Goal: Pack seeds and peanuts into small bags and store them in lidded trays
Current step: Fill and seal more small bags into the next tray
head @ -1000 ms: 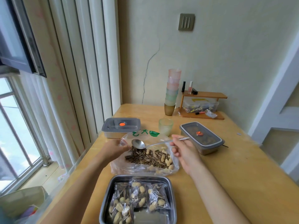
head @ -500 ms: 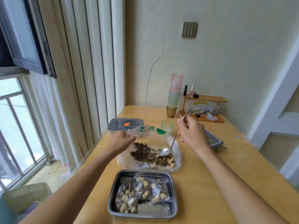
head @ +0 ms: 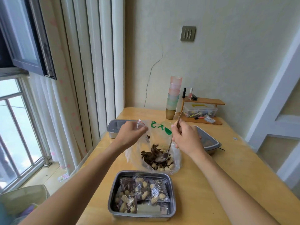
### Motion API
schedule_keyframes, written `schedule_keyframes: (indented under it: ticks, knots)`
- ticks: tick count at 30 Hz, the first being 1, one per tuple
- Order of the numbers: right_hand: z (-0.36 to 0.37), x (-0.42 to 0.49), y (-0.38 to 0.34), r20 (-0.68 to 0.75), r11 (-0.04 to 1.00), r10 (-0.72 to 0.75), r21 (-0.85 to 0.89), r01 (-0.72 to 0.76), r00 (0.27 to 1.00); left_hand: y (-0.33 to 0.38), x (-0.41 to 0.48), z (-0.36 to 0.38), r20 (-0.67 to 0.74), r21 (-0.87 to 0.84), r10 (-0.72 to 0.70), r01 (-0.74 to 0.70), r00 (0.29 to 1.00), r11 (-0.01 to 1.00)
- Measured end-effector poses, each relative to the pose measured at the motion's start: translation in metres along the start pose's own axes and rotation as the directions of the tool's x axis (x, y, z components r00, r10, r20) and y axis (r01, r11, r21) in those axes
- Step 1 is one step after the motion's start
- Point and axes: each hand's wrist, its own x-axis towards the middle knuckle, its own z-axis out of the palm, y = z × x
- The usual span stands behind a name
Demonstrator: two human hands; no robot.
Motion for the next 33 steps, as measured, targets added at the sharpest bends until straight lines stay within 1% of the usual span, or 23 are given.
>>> schedule_keyframes:
  ticks: [3, 6, 8, 10, 13, 14, 15, 16, 17, 18, 19, 20, 21, 22, 23, 24, 27, 30, 33]
  knots:
    - [0.002, -0.002, 0.002, -0.035, 1.000, 0.022, 0.002, -0.022, 0.999, 0.007, -0.001, 0.001, 0.017, -0.012, 0.043, -0.043, 0.999, 0.999]
    - [0.002, -0.004, 0.006, -0.050, 0.999, 0.048, 0.002, -0.048, 0.998, 0.007, -0.004, 0.000, 0.049, 0.027, 0.093, -0.095, 0.994, 0.995]
    - [0.003, -0.005, 0.010, -0.051, 0.998, 0.067, 0.005, -0.067, 0.996, 0.003, -0.003, -0.001, 0.069, 0.073, 0.079, -0.084, 0.994, 0.994]
    - [0.004, -0.006, 0.012, -0.051, 0.995, 0.099, 0.025, -0.098, 0.994, -0.007, -0.001, -0.002, 0.103, 0.188, 0.032, -0.051, 0.994, 0.981]
    - [0.003, -0.008, 0.015, -0.047, 0.977, 0.191, 0.106, -0.185, 0.981, -0.031, -0.001, -0.002, 0.162, 0.321, -0.087, 0.031, 0.983, 0.947]
    - [0.003, -0.009, 0.017, -0.045, 0.968, 0.221, 0.129, -0.213, 0.974, -0.039, -0.002, 0.000, 0.166, 0.392, -0.135, 0.060, 0.977, 0.918]
    - [0.004, -0.009, 0.020, -0.042, 0.959, 0.246, 0.152, -0.238, 0.968, -0.046, -0.003, 0.002, 0.146, 0.504, -0.177, 0.081, 0.973, 0.860]
    - [0.005, -0.009, 0.024, -0.039, 0.949, 0.271, 0.175, -0.261, 0.962, -0.052, -0.006, 0.005, 0.109, 0.631, -0.199, 0.087, 0.974, 0.771]
    - [0.006, -0.008, 0.027, -0.033, 0.938, 0.297, 0.197, -0.285, 0.954, -0.056, -0.009, 0.008, 0.074, 0.730, -0.180, 0.070, 0.981, 0.680]
    - [0.008, -0.008, 0.031, -0.023, 0.925, 0.322, 0.221, -0.309, 0.946, -0.058, -0.012, 0.011, 0.058, 0.793, -0.109, 0.021, 0.992, 0.609]
    - [0.008, -0.008, 0.034, -0.013, 0.912, 0.344, 0.244, -0.330, 0.939, -0.060, -0.015, 0.015, 0.068, 0.817, -0.005, -0.053, 0.998, 0.574]
    - [0.009, -0.007, 0.037, -0.006, 0.900, 0.362, 0.263, -0.348, 0.932, -0.060, -0.019, 0.019, 0.098, 0.816, 0.103, -0.139, 0.990, 0.562]
    - [0.009, -0.007, 0.038, -0.003, 0.889, 0.378, 0.281, -0.362, 0.926, -0.061, -0.020, 0.022, 0.136, 0.804, 0.183, -0.216, 0.974, 0.553]
    - [0.009, -0.007, 0.038, -0.001, 0.880, 0.389, 0.297, -0.371, 0.921, -0.063, -0.020, 0.026, 0.179, 0.790, 0.224, -0.276, 0.958, 0.547]
    - [0.008, -0.006, 0.038, -0.003, 0.873, 0.394, 0.313, -0.373, 0.919, -0.063, -0.020, 0.028, 0.222, 0.770, 0.222, -0.310, 0.950, 0.557]
    - [0.007, -0.005, 0.037, -0.005, 0.869, 0.396, 0.325, -0.373, 0.918, -0.061, -0.019, 0.030, 0.256, 0.746, 0.178, -0.311, 0.950, 0.589]
    - [0.003, 0.000, 0.035, -0.018, 0.869, 0.379, 0.350, -0.349, 0.925, -0.055, -0.016, 0.031, 0.305, 0.676, 0.006, -0.221, 0.952, 0.703]
    - [0.001, 0.004, 0.032, -0.027, 0.860, 0.363, 0.394, -0.324, 0.931, -0.054, -0.012, 0.031, 0.326, 0.648, -0.068, -0.170, 0.943, 0.743]
    - [0.000, 0.006, 0.026, -0.020, 0.864, 0.340, 0.403, -0.303, 0.940, -0.053, -0.008, 0.035, 0.336, 0.578, -0.120, -0.103, 0.934, 0.810]
